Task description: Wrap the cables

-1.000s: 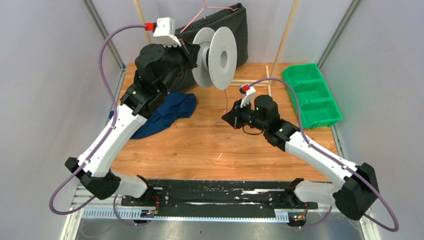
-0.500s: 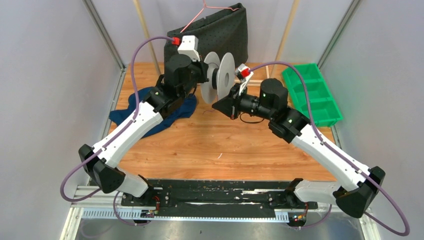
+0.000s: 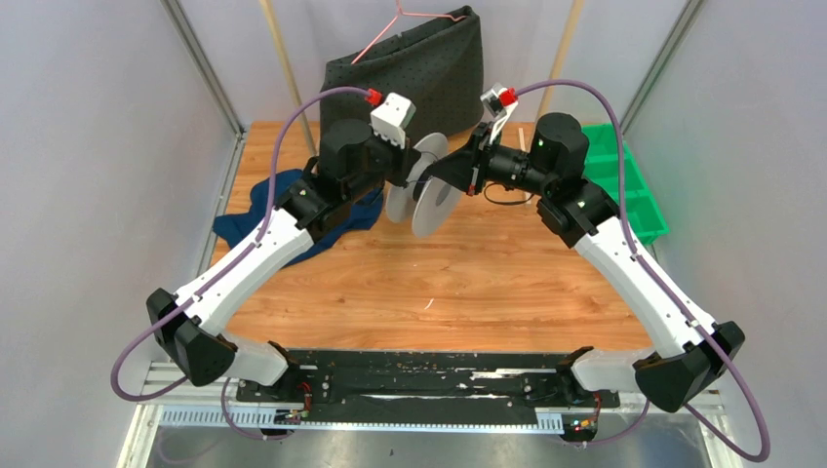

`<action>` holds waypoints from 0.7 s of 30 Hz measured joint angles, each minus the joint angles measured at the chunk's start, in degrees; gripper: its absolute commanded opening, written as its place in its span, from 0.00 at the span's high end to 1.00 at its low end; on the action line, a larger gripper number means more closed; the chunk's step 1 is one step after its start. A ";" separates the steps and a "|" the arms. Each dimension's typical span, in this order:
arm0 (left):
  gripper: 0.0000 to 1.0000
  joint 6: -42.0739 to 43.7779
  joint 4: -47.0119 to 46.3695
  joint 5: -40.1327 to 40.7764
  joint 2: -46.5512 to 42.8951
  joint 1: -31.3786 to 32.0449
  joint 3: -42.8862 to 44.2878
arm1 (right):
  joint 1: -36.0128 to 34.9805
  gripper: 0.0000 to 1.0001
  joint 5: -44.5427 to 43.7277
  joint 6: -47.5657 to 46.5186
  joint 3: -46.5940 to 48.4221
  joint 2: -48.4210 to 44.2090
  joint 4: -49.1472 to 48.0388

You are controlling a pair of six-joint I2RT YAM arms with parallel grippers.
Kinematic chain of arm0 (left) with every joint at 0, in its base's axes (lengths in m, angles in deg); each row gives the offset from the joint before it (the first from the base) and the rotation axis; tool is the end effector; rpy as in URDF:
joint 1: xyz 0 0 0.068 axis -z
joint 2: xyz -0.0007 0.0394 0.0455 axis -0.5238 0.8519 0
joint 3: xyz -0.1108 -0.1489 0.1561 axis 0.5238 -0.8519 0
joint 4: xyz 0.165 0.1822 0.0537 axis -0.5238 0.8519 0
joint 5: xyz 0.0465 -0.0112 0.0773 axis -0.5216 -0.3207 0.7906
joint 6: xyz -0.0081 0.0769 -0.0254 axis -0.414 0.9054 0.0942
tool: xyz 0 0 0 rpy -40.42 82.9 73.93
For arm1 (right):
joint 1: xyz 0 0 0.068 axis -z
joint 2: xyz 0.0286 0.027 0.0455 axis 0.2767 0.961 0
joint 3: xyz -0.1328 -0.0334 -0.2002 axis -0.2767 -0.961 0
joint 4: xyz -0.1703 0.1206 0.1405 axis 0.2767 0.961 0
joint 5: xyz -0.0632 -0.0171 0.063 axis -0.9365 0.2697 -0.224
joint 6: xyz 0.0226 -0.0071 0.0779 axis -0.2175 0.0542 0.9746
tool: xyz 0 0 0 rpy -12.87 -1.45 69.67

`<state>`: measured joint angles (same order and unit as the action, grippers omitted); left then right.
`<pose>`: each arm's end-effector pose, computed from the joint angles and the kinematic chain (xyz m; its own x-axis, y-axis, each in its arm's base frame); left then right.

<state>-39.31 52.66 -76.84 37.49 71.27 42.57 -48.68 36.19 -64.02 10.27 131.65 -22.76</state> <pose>0.2734 -0.2199 0.3920 -0.1961 0.0160 -0.9804 0.5612 0.8218 -0.0988 0.2327 0.1977 0.4399 -0.2810 0.1733 -0.9439 -0.8867 0.3293 0.3245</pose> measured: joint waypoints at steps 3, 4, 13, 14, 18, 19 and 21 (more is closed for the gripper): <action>1.00 3.45 0.20 -5.20 -1.73 0.00 -1.51 | 1.01 0.99 1.62 0.39 0.00 0.11 0.28; 1.00 3.93 0.24 -5.86 -2.01 0.00 -1.66 | 1.51 0.99 2.12 0.42 -0.02 0.13 0.33; 1.00 14.78 1.40 -16.65 -7.63 0.00 -4.92 | 8.94 0.99 9.86 -1.97 -1.11 0.31 4.11; 1.00 15.80 1.53 -17.09 -8.24 0.00 -5.18 | 9.51 0.99 10.86 -3.02 -1.11 0.35 4.85; 1.00 20.44 4.61 -19.63 -10.12 0.00 -4.83 | 11.15 0.99 14.53 -9.77 -2.62 -0.11 6.38; 1.00 21.64 6.19 -20.63 -10.10 0.00 -4.11 | 11.28 0.99 15.65 -12.31 -4.02 -0.61 6.03; 1.00 24.02 10.78 -22.84 -9.46 0.00 -2.01 | 11.45 0.99 16.68 -17.05 -7.34 -2.29 5.73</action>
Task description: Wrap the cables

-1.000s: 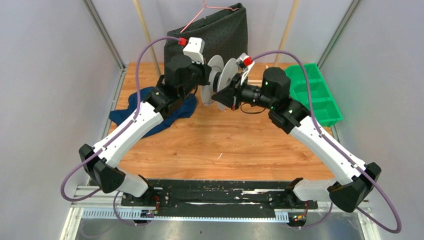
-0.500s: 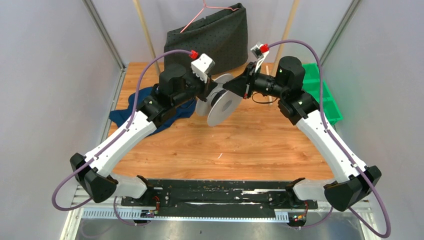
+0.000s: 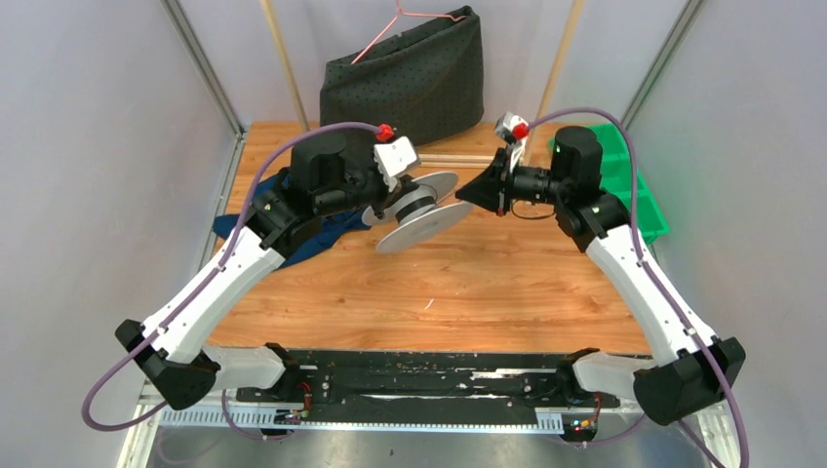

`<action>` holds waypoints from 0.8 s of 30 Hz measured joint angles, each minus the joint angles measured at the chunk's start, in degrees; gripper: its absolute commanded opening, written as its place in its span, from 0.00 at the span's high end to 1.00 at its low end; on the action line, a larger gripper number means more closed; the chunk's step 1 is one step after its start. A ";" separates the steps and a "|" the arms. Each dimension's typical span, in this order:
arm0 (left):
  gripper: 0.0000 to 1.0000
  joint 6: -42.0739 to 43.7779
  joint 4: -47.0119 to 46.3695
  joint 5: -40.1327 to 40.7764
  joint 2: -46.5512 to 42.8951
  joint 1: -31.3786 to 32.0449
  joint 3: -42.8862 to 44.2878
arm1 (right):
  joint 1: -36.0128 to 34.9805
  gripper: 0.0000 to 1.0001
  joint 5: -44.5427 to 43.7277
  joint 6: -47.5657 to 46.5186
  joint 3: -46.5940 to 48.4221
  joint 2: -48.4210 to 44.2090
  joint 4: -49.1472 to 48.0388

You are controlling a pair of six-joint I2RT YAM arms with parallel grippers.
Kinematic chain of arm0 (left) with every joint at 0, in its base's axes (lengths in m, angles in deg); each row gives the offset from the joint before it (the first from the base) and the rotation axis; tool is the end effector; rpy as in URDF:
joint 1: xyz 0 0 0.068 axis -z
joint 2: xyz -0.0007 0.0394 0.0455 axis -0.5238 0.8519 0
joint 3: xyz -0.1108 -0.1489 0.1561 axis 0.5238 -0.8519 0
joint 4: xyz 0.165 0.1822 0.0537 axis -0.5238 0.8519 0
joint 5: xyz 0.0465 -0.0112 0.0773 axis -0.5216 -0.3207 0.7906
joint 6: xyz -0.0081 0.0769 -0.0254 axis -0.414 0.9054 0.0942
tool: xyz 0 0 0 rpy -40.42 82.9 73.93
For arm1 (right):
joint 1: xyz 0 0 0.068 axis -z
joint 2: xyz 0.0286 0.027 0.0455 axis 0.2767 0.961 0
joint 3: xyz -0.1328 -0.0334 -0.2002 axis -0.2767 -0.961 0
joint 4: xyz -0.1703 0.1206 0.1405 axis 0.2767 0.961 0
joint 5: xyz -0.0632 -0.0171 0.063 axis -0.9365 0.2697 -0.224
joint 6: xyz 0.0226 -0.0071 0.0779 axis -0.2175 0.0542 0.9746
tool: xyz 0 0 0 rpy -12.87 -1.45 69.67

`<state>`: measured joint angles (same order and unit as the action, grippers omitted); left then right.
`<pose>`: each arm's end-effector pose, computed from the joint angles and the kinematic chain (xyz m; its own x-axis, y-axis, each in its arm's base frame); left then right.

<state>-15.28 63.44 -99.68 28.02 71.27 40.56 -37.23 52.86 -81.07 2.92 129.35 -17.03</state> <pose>0.2144 -0.2070 0.4038 0.0872 0.2988 -0.9503 0.8571 0.4636 0.2244 0.2471 0.1555 0.3938 -0.1786 -0.0185 -0.9838 -0.9434 0.2871 0.1659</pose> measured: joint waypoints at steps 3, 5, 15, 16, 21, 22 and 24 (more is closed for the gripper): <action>1.00 2.91 6.25 -2.62 1.81 0.00 3.96 | 0.02 0.99 0.85 -8.35 -5.03 -3.72 -0.17; 1.00 4.26 9.75 -4.39 3.23 0.00 6.78 | 0.00 0.99 1.09 -13.84 -6.49 -6.14 0.61; 1.00 7.06 23.80 -17.62 10.08 -1.53 20.65 | 0.00 0.98 0.94 -33.18 -4.74 -11.04 9.60; 1.00 6.64 24.50 -18.25 10.54 -1.75 21.07 | 0.02 0.96 0.46 -34.80 -4.17 -10.97 11.15; 1.00 3.85 26.71 -20.39 12.00 -2.25 21.35 | 0.20 0.69 -3.45 -39.78 -3.91 -11.21 15.13; 1.00 3.48 27.32 -20.28 12.13 -2.38 21.35 | 0.28 0.64 -4.39 -40.26 -4.20 -11.32 15.45; 1.00 2.49 28.52 -20.79 12.66 -2.86 21.62 | 0.35 0.57 -7.30 -40.87 -5.09 -11.72 15.34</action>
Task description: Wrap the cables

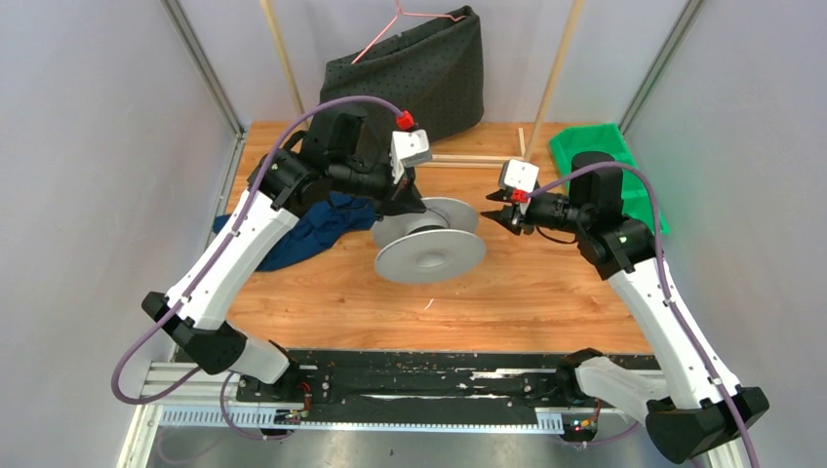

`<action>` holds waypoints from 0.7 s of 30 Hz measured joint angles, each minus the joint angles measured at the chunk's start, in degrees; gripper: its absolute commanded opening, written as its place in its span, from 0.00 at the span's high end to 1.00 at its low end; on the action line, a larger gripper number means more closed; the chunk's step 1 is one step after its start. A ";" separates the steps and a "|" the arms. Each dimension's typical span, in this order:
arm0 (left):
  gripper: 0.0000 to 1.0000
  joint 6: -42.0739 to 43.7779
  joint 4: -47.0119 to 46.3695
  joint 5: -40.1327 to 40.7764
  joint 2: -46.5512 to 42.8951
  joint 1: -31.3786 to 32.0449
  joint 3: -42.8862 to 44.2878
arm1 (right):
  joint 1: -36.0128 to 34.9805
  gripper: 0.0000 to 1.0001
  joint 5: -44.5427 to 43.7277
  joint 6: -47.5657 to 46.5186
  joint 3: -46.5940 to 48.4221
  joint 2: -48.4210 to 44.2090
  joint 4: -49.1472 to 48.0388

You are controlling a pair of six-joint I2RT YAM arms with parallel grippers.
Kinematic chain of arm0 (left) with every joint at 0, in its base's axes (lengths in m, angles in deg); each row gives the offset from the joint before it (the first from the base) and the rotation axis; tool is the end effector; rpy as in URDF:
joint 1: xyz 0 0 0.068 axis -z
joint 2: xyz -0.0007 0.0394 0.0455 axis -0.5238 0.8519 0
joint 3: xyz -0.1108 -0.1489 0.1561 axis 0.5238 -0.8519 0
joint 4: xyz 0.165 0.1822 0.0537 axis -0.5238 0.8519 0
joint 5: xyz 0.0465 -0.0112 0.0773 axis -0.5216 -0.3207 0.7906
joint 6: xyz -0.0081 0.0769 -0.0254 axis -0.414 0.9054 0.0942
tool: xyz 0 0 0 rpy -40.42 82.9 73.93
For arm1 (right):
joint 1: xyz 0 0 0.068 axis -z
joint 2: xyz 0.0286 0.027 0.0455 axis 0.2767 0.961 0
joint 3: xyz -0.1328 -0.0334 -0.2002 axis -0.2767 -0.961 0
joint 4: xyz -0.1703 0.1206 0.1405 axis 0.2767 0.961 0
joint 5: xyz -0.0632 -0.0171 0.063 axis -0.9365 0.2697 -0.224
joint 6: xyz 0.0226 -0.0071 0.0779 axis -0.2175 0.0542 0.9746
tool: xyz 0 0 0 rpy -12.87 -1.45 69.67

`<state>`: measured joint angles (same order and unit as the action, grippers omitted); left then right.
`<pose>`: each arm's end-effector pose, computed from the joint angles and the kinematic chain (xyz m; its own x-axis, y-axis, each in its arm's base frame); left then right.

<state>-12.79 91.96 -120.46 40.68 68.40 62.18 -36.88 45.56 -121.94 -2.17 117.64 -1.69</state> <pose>0.2127 -0.2150 0.4111 -0.1016 0.4069 -0.9078 0.9847 0.1711 -0.0335 0.2037 0.1308 0.3799 0.3314 -0.3225 -0.8867 -0.8613 0.2802 -0.4238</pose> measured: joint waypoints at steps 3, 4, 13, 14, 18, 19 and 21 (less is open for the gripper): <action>1.00 -1.40 1.57 -0.46 0.94 0.00 0.61 | 0.24 0.53 -4.07 -0.44 -1.36 -0.68 -0.07; 1.00 -1.75 1.70 -0.61 1.18 0.00 0.76 | 0.28 0.52 -5.29 -0.48 -1.77 -1.01 -0.20; 1.00 -2.97 1.92 0.11 2.47 -0.33 2.36 | 1.99 0.42 -12.81 2.38 -3.28 -5.79 -1.22; 1.00 -3.13 1.86 0.79 2.47 -0.33 2.36 | 2.51 0.39 -13.60 3.19 -3.28 -6.19 -1.53; 1.00 -6.05 -0.33 6.29 2.47 -0.31 2.34 | 4.72 0.28 -18.78 10.60 -2.08 -6.78 -3.34; 1.00 -7.32 -1.42 8.50 2.45 -0.33 2.34 | 5.11 0.27 -21.05 13.33 -1.18 -6.40 -3.54; 1.00 -10.23 -4.37 13.31 2.43 -0.33 2.27 | 5.60 0.26 -25.05 18.12 0.13 -5.55 -4.13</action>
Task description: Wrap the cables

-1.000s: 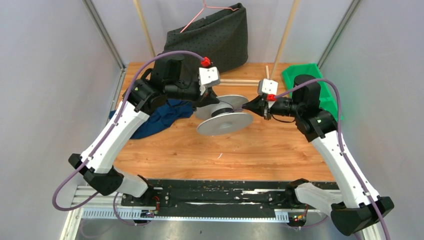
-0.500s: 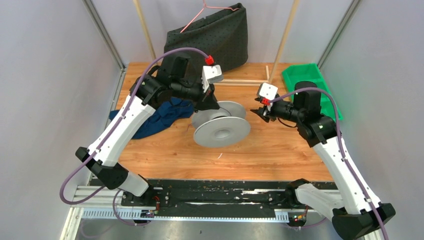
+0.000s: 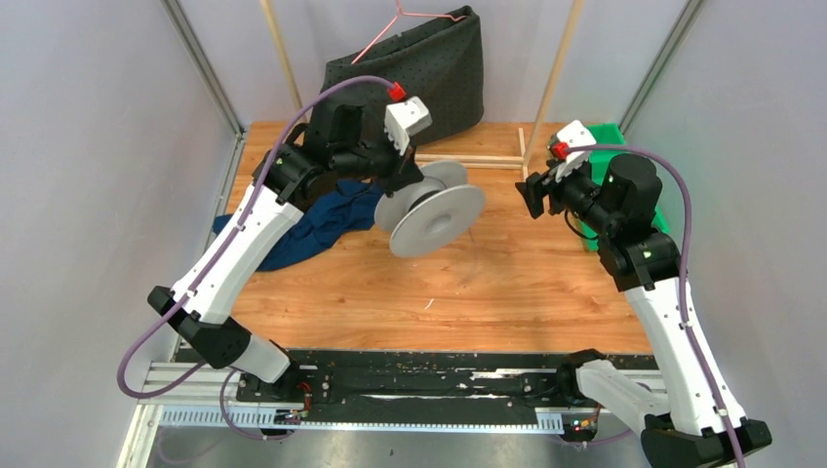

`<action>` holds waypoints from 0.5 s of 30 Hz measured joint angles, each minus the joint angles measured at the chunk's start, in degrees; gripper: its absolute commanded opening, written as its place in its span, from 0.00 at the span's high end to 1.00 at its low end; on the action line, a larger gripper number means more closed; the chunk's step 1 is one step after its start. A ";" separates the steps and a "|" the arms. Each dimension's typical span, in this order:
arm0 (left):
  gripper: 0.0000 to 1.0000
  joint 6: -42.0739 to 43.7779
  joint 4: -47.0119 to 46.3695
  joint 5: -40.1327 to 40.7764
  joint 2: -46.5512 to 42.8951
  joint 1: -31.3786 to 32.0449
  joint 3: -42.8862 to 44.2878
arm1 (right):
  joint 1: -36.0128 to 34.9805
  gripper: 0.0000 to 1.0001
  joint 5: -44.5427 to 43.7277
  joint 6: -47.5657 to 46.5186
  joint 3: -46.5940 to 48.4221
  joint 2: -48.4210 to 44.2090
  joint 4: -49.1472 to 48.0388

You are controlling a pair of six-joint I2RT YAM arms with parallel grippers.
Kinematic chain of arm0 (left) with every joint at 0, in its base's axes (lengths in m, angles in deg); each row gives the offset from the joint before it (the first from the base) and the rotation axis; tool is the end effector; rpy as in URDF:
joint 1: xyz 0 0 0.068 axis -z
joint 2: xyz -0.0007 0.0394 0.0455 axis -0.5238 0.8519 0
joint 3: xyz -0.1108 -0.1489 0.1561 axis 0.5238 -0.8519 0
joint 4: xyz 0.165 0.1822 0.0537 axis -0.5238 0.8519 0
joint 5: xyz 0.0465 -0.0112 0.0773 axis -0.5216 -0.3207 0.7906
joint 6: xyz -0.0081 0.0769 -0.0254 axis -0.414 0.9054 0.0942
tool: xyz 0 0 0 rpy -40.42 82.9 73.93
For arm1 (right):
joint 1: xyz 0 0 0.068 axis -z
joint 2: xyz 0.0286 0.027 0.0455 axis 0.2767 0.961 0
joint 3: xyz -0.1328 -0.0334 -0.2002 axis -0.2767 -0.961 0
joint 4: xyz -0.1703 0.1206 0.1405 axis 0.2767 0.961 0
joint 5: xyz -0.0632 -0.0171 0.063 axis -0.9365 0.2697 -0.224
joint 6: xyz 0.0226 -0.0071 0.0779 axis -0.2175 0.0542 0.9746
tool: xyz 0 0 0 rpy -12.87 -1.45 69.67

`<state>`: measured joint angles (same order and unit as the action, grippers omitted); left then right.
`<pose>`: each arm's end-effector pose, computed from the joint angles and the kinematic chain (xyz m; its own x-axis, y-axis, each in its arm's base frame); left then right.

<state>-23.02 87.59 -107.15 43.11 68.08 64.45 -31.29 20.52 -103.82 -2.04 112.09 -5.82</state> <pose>0.2404 -0.2163 0.4155 -0.2344 0.3635 -0.9016 0.8972 0.4380 -0.0567 0.2131 0.0830 0.4077 0.0952 -0.2798 -0.9553 -0.5753 0.7677 -0.2822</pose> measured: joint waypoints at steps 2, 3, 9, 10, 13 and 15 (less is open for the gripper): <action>1.00 -2.64 -3.21 4.11 -0.22 0.00 -0.11 | 0.44 0.25 -2.82 4.28 0.11 0.42 -0.81; 1.00 -3.96 -4.96 5.97 -0.48 0.00 -0.22 | 0.63 0.25 -3.89 6.23 -0.20 0.44 -1.25; 1.00 -10.25 -11.58 12.39 -2.93 -0.04 0.70 | 1.14 0.21 -4.87 18.73 -11.04 -1.86 -10.49; 1.00 -10.95 -12.28 12.83 -3.15 -0.04 1.09 | 1.14 0.21 -4.59 20.52 -13.25 -2.03 -12.17; 1.00 -13.38 -14.88 14.10 -3.56 -0.04 2.54 | 1.14 0.21 -2.47 26.36 -20.52 -1.95 -18.34; 1.00 -14.91 -16.44 14.80 -3.56 -0.04 3.58 | 1.14 0.20 -1.55 28.52 -23.39 -1.49 -20.68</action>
<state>-37.93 71.15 -92.35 39.54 68.03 68.04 -30.15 18.96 -75.30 -25.43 110.60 -26.50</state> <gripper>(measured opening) 0.012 0.792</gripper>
